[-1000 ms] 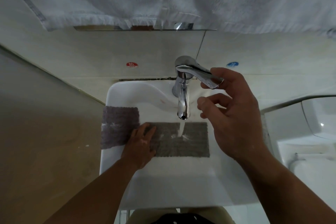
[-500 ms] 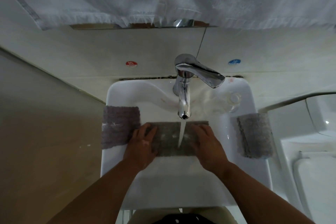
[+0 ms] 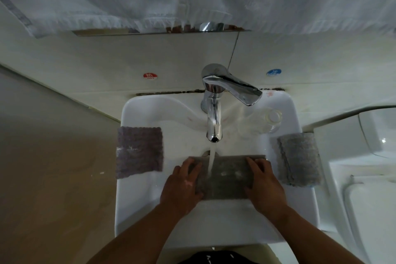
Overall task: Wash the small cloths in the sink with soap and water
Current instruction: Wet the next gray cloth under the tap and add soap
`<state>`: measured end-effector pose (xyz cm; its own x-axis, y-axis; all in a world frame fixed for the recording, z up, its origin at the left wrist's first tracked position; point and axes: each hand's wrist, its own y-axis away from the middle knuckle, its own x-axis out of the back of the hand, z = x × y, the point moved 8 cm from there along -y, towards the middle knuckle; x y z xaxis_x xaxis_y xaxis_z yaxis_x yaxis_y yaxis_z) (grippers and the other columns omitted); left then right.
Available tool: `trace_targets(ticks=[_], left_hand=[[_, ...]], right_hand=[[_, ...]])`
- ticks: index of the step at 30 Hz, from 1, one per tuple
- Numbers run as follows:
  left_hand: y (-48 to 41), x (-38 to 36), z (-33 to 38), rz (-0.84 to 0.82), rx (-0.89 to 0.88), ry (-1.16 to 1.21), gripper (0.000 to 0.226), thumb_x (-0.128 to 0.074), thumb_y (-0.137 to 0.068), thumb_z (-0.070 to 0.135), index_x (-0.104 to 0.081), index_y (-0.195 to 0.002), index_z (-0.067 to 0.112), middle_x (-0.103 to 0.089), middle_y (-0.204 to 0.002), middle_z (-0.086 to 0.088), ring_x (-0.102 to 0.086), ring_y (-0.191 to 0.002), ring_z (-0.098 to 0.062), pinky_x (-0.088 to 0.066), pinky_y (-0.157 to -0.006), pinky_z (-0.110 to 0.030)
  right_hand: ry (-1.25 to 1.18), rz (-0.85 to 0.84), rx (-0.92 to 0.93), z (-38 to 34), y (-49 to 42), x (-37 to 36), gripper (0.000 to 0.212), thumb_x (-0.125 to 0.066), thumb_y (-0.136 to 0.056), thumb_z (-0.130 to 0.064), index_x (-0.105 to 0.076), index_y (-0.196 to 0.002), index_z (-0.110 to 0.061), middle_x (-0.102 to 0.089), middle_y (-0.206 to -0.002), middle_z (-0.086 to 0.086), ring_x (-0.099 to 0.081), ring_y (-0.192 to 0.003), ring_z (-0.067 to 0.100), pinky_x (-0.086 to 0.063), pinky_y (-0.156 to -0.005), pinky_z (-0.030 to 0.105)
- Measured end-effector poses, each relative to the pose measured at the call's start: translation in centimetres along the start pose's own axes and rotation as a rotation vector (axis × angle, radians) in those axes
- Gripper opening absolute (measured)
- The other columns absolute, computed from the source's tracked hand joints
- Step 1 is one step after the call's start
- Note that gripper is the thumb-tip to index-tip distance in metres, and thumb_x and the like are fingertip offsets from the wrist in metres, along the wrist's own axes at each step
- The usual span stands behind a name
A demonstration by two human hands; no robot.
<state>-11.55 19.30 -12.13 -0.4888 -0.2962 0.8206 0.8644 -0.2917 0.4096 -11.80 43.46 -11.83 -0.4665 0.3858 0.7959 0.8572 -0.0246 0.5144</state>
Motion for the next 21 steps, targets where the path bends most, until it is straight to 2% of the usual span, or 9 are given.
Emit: trace_targets(ticks=[5, 9, 13, 15, 18, 21], left_hand=[[-0.5, 0.1, -0.2, 0.005, 0.003, -0.055, 0.093, -0.066, -0.079, 0.061, -0.024, -0.156, 0.029, -0.015, -0.160, 0.004, -0.042, -0.123, -0.022, -0.048, -0.099, -0.037], [-1.0, 1.0, -2.2, 0.018, 0.060, -0.112, 0.099, -0.067, -0.080, 0.061, -0.016, -0.159, 0.030, -0.006, -0.164, 0.008, -0.044, -0.122, -0.024, -0.048, -0.099, -0.038], [-1.1, 2.3, -4.6, 0.045, 0.140, -0.050, 0.099, -0.070, -0.082, 0.053, -0.014, -0.160, 0.028, 0.000, -0.166, 0.013, -0.036, -0.138, -0.026, -0.045, -0.108, -0.039], [-0.9, 2.7, -5.5, 0.041, 0.191, -0.008, 0.097, -0.069, -0.086, 0.049, -0.011, -0.160, 0.029, 0.004, -0.166, 0.015, -0.030, -0.144, -0.022, -0.045, -0.109, -0.038], [-0.3, 3.0, -6.2, 0.039, 0.255, 0.006, 0.097, -0.070, -0.087, 0.041, -0.008, -0.160, 0.027, 0.008, -0.165, 0.013, -0.044, -0.135, -0.020, -0.051, -0.101, -0.035], [0.3, 2.8, -6.6, 0.033, 0.303, 0.010, 0.098, -0.073, -0.087, 0.038, -0.010, -0.160, 0.026, 0.006, -0.166, 0.010, -0.052, -0.126, -0.019, -0.052, -0.100, -0.034]], right_hand=[[-0.031, 0.018, -0.028, 0.5, -0.1, 0.1, 0.091, -0.077, -0.079, -0.029, -0.028, -0.155, -0.030, -0.021, -0.149, -0.003, -0.054, -0.119, 0.019, -0.058, -0.090, 0.037], [-0.041, 0.027, -0.006, -0.8, -1.1, 0.1, 0.089, -0.075, -0.080, -0.031, -0.027, -0.155, -0.031, -0.020, -0.147, -0.005, -0.053, -0.119, 0.019, -0.059, -0.087, 0.037], [-0.063, 0.032, 0.064, -3.5, -2.7, -0.3, 0.088, -0.075, -0.082, -0.033, -0.026, -0.154, -0.029, -0.021, -0.147, -0.003, -0.052, -0.119, 0.020, -0.058, -0.090, 0.038], [-0.079, 0.029, 0.066, -4.8, -3.2, -0.5, 0.087, -0.074, -0.082, -0.031, -0.025, -0.155, -0.029, -0.021, -0.148, -0.003, -0.053, -0.119, 0.020, -0.057, -0.092, 0.038], [-0.084, 0.022, 0.059, -6.1, -3.3, -1.2, 0.090, -0.075, -0.082, -0.028, -0.024, -0.156, -0.030, -0.019, -0.149, -0.003, -0.054, -0.119, 0.021, -0.056, -0.094, 0.039], [-0.081, 0.005, 0.080, -6.7, -3.0, -1.8, 0.091, -0.076, -0.082, -0.032, -0.022, -0.156, -0.030, -0.018, -0.150, -0.003, -0.052, -0.122, 0.021, -0.056, -0.096, 0.040]])
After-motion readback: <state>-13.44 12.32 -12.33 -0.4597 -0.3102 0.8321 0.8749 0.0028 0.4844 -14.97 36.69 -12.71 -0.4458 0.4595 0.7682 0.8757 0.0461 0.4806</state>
